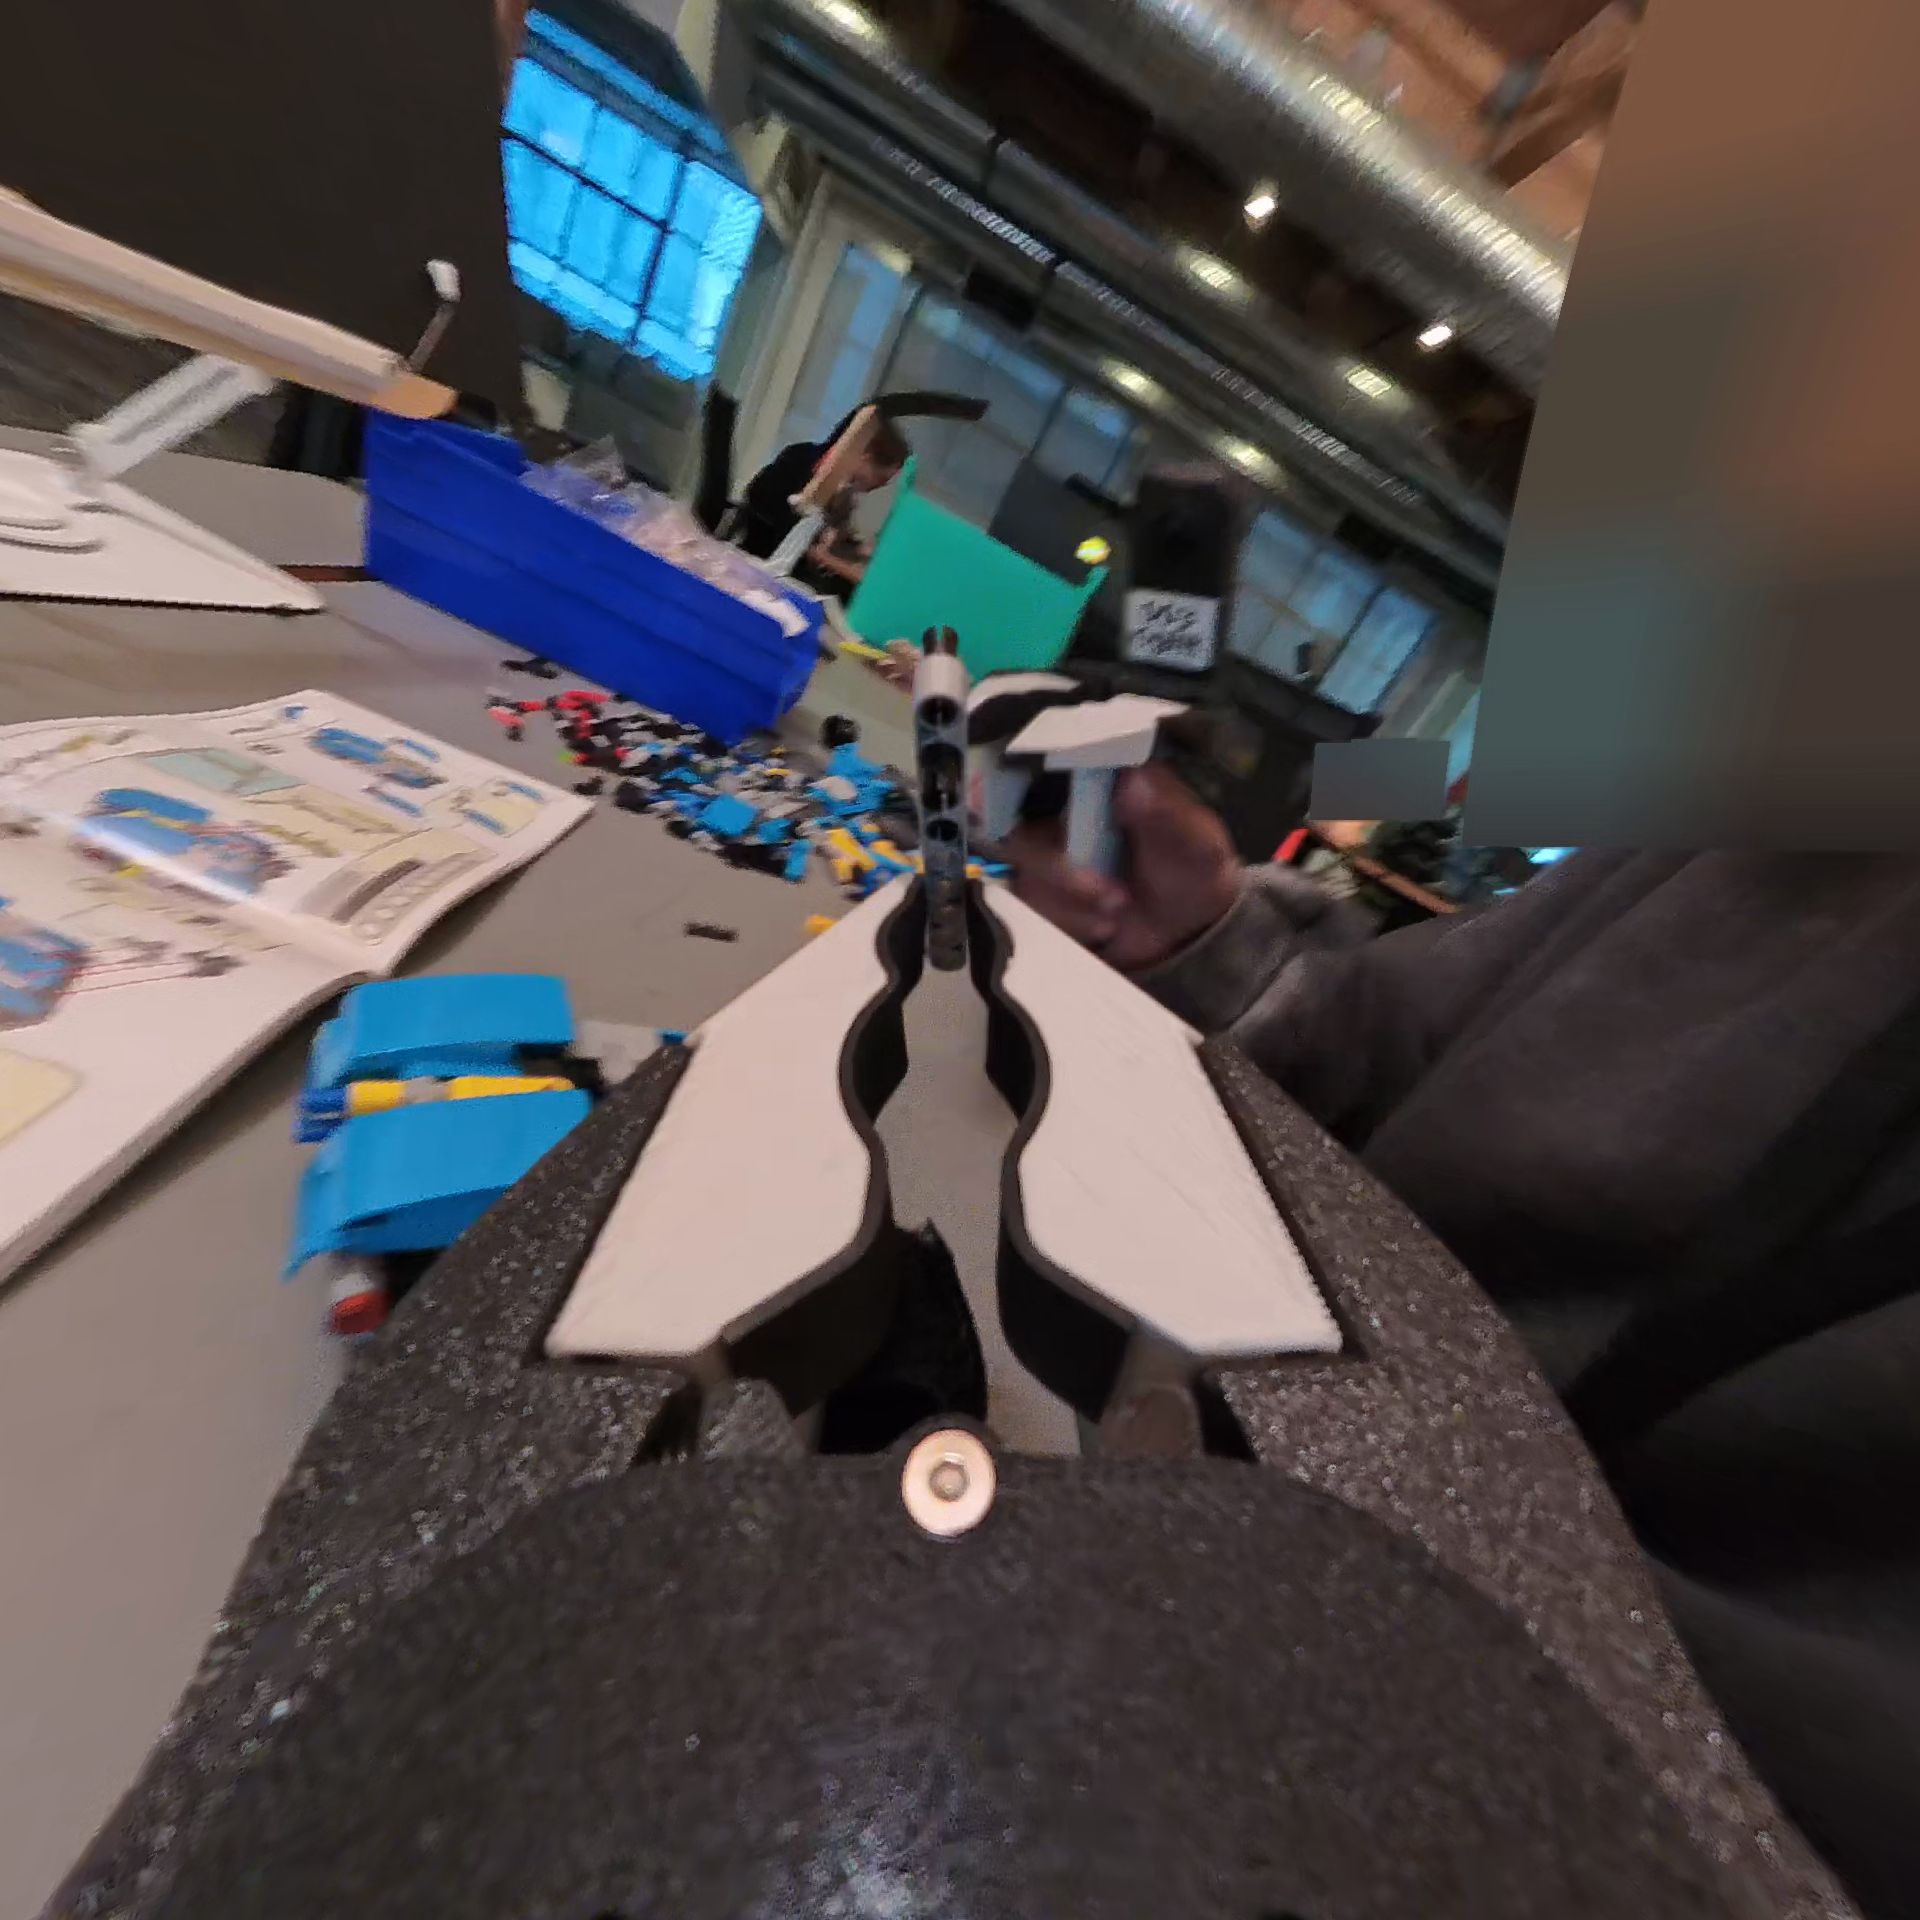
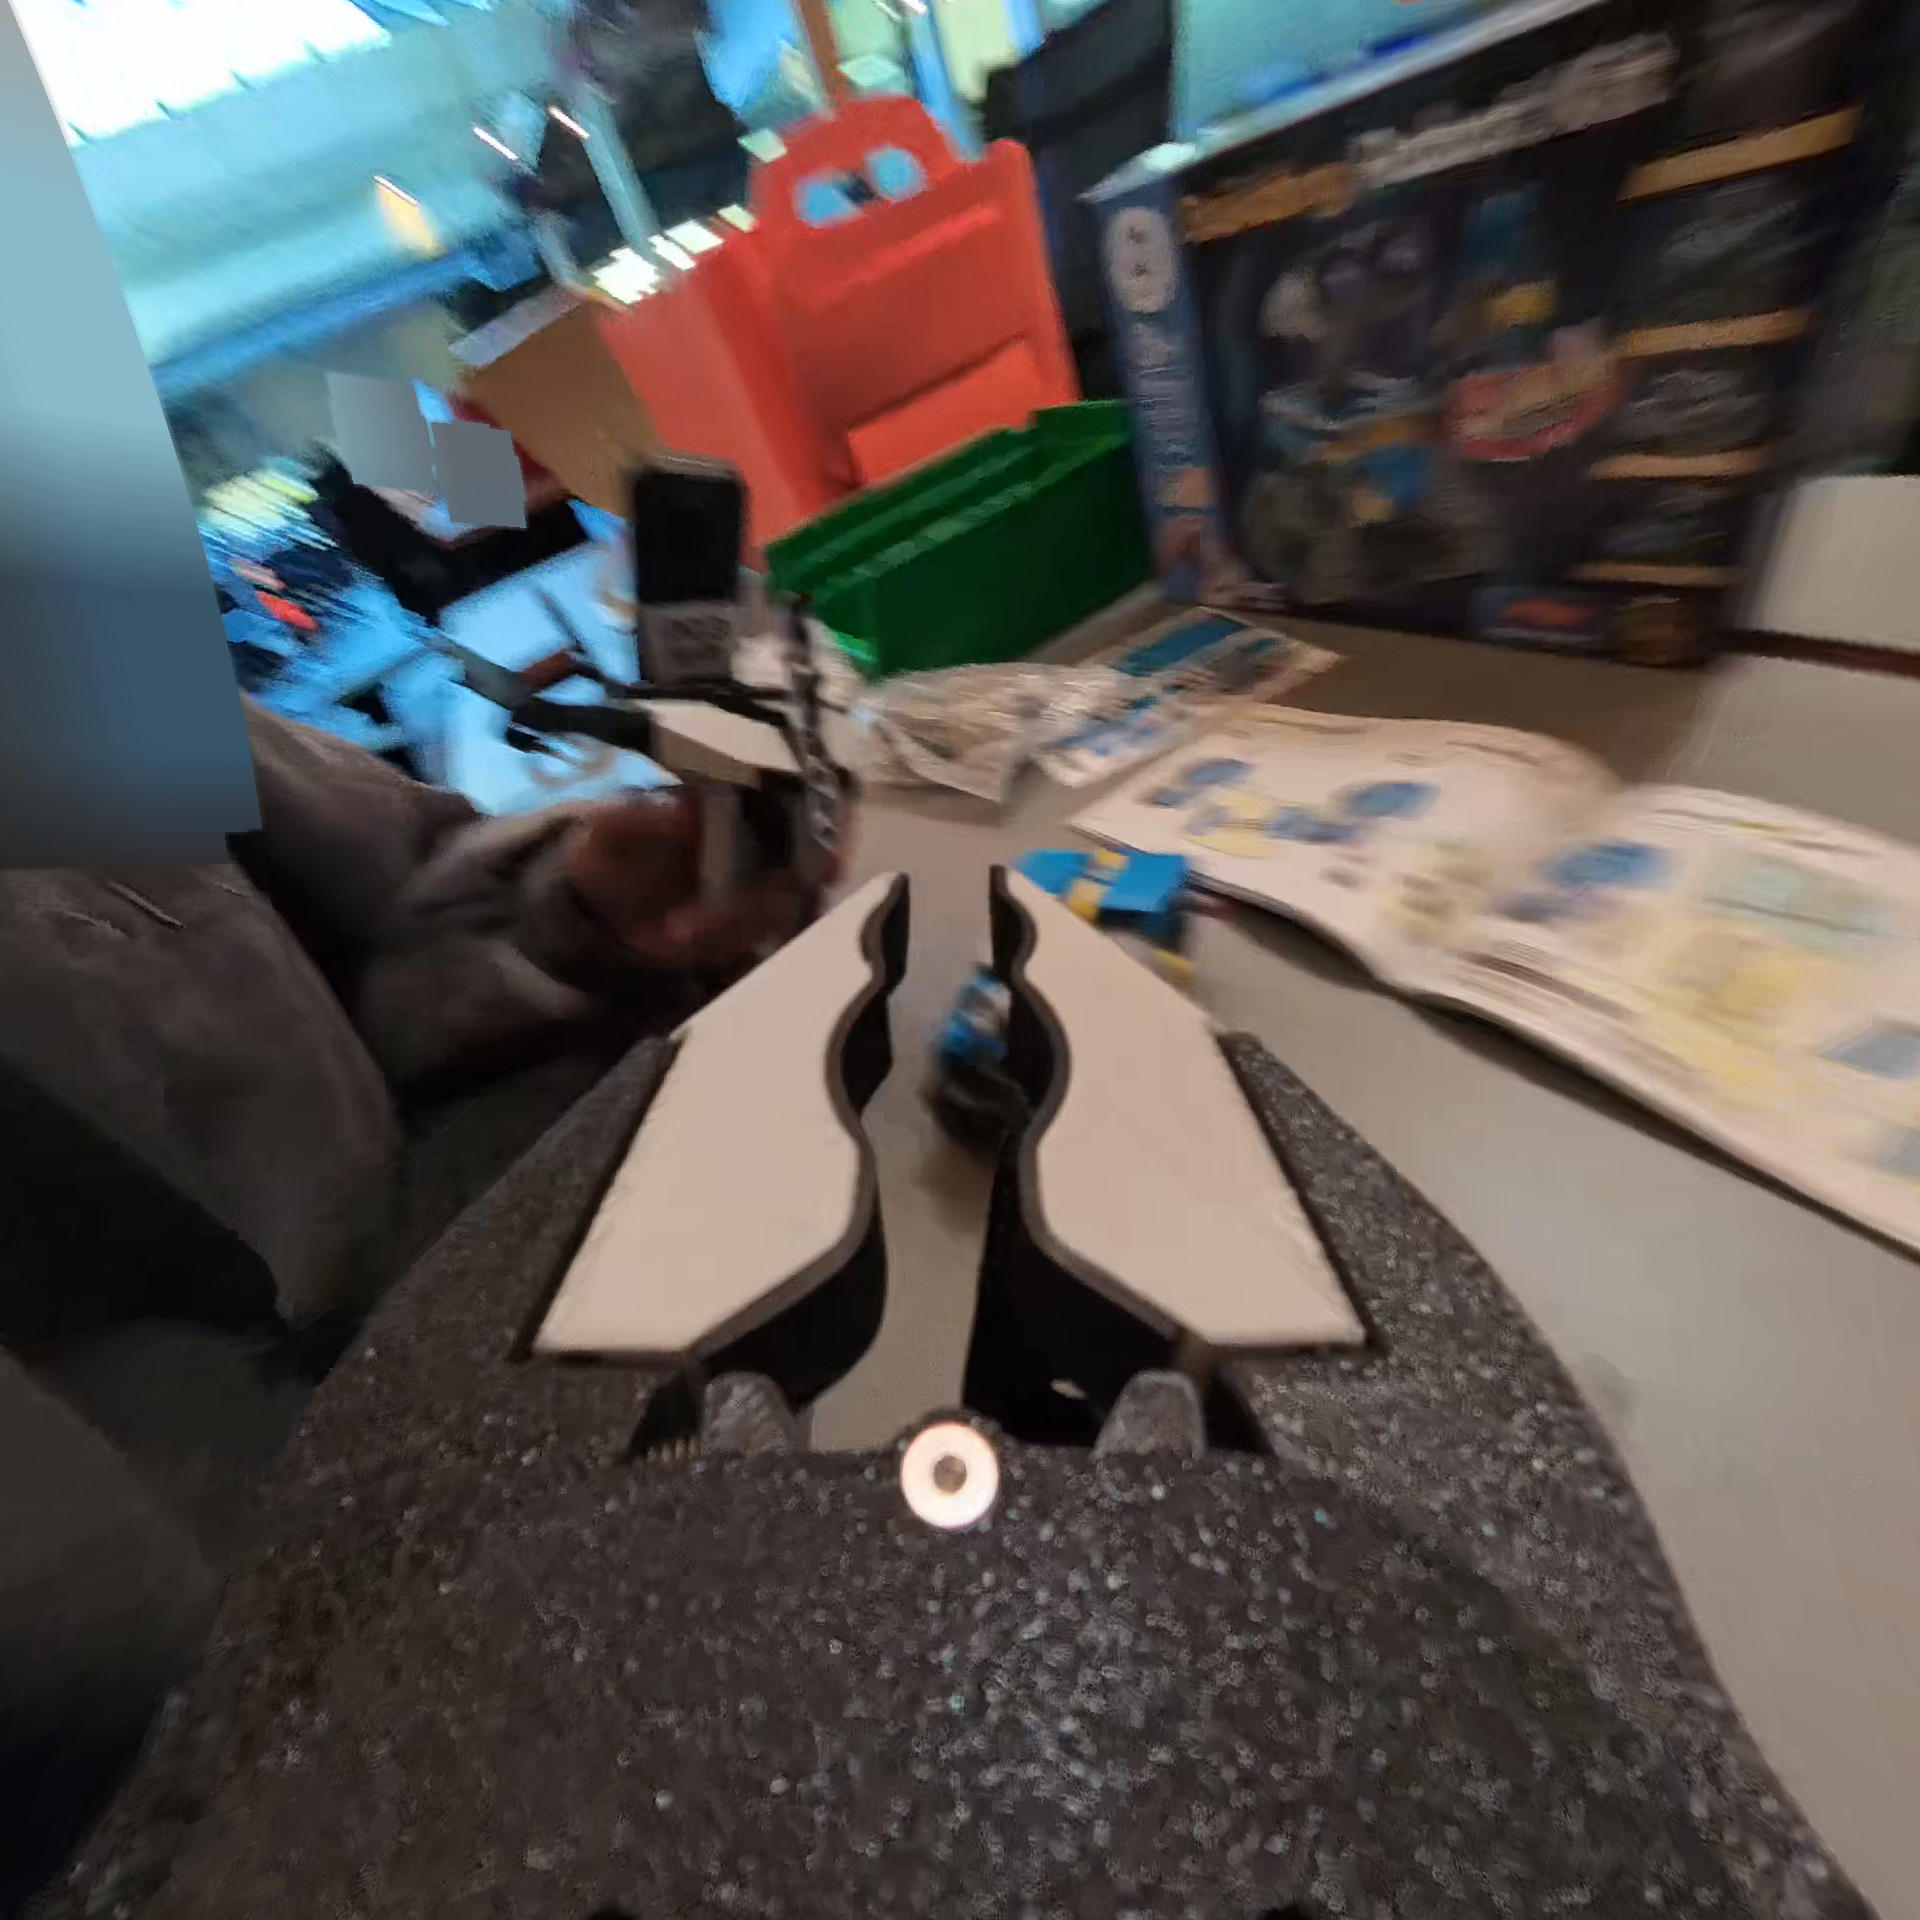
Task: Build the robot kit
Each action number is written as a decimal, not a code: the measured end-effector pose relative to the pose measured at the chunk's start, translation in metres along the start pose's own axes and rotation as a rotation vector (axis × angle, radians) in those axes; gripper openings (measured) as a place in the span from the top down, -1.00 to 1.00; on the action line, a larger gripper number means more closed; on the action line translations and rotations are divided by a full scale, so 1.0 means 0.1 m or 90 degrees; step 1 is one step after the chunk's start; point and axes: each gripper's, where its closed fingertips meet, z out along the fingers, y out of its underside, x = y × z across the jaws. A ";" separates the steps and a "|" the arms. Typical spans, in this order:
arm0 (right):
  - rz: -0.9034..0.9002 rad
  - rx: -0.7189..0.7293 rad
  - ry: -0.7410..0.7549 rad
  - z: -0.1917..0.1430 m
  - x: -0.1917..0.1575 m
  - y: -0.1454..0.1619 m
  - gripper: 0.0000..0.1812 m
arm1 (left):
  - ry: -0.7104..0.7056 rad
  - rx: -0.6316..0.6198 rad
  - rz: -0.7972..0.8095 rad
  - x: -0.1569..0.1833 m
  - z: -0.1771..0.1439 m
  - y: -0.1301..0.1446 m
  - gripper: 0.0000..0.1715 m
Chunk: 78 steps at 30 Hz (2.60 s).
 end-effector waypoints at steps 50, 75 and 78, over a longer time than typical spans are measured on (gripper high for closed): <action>0.167 -0.276 0.562 -3.07 1.05 1.22 0.81 | -0.057 -0.091 0.043 -0.32 -0.08 0.18 0.92; 0.057 -0.138 0.549 -2.42 1.16 1.12 0.85 | -0.035 -0.081 0.009 -0.31 -0.10 0.16 0.92; 0.055 -0.129 0.548 -2.43 1.16 1.10 0.80 | -0.037 -0.081 0.007 -0.31 -0.10 0.16 0.92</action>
